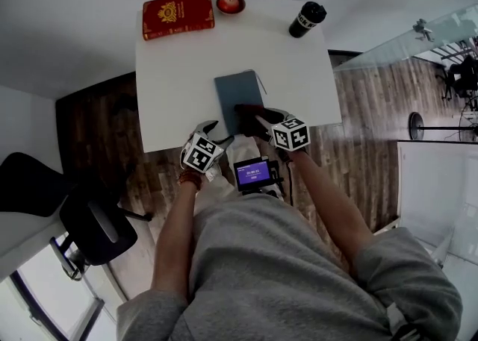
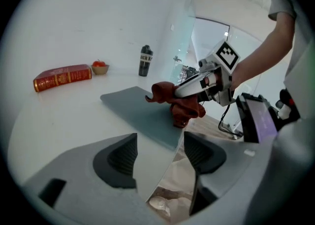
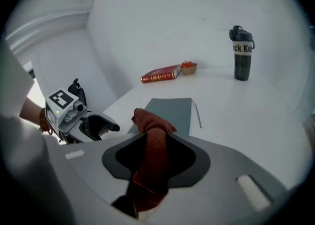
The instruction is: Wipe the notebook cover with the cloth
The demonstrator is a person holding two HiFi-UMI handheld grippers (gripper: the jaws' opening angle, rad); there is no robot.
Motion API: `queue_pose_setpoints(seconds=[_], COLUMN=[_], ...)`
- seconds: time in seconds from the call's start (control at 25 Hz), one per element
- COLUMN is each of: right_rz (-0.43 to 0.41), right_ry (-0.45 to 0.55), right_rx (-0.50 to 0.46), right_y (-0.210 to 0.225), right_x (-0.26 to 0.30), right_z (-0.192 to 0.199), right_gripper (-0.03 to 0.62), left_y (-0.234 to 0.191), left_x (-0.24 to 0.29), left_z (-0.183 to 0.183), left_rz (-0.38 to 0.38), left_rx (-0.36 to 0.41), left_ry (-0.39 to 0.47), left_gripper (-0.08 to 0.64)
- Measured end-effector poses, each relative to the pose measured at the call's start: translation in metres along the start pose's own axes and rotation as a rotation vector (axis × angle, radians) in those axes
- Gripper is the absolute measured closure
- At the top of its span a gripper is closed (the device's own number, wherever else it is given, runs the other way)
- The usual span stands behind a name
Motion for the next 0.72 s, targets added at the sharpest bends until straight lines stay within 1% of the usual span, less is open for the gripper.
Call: queue_pose_setpoints(seconds=[0.12, 0.16, 0.2, 0.24, 0.28, 0.44, 0.56, 0.64, 0.72], right_rz=[-0.029, -0.031, -0.032, -0.034, -0.040, -0.087, -0.091, -0.086, -0.101], right_ry=[0.122, 0.175, 0.231, 0.285, 0.337, 0.560, 0.734, 0.802, 0.829], right_rx=[0.001, 0.009, 0.016, 0.017, 0.008, -0.054, -0.121, -0.180, -0.257], right_y=[-0.010, -0.014, -0.017, -0.021, -0.026, -0.056, -0.080, -0.096, -0.115], right_x=[-0.007, -0.011, -0.015, -0.019, -0.023, -0.053, -0.086, -0.103, -0.117], right_z=[-0.033, -0.047, -0.062, -0.077, -0.094, -0.164, -0.216, -0.243, -0.259], right_gripper=[0.454, 0.454, 0.454, 0.454, 0.454, 0.454, 0.455, 0.455, 0.455], left_y=[-0.006, -0.008, -0.010, -0.013, -0.017, -0.026, -0.022, -0.018, -0.010], left_x=[-0.019, -0.026, -0.032, -0.040, -0.047, -0.085, -0.117, -0.137, -0.154], left_z=[-0.032, -0.047, -0.063, -0.080, -0.097, -0.171, -0.224, -0.255, -0.277], left_rz=[0.001, -0.003, -0.015, -0.037, -0.066, -0.219, -0.329, -0.383, -0.425], left_rx=[-0.003, 0.007, 0.025, 0.051, 0.082, 0.188, 0.262, 0.296, 0.296], left_ry=[0.115, 0.163, 0.216, 0.269, 0.320, 0.485, 0.567, 0.627, 0.701], left_gripper=[0.274, 0.291, 0.323, 0.373, 0.404, 0.453, 0.492, 0.507, 0.521])
Point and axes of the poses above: the fingertips, and each gripper's own axes: x forward along the fingers, y to its right, z out of its underside, the point moved 5 cm from there along -x, backward along the fingers, and after that the axes turned 12 degrees about y, right-handed, at the moved point
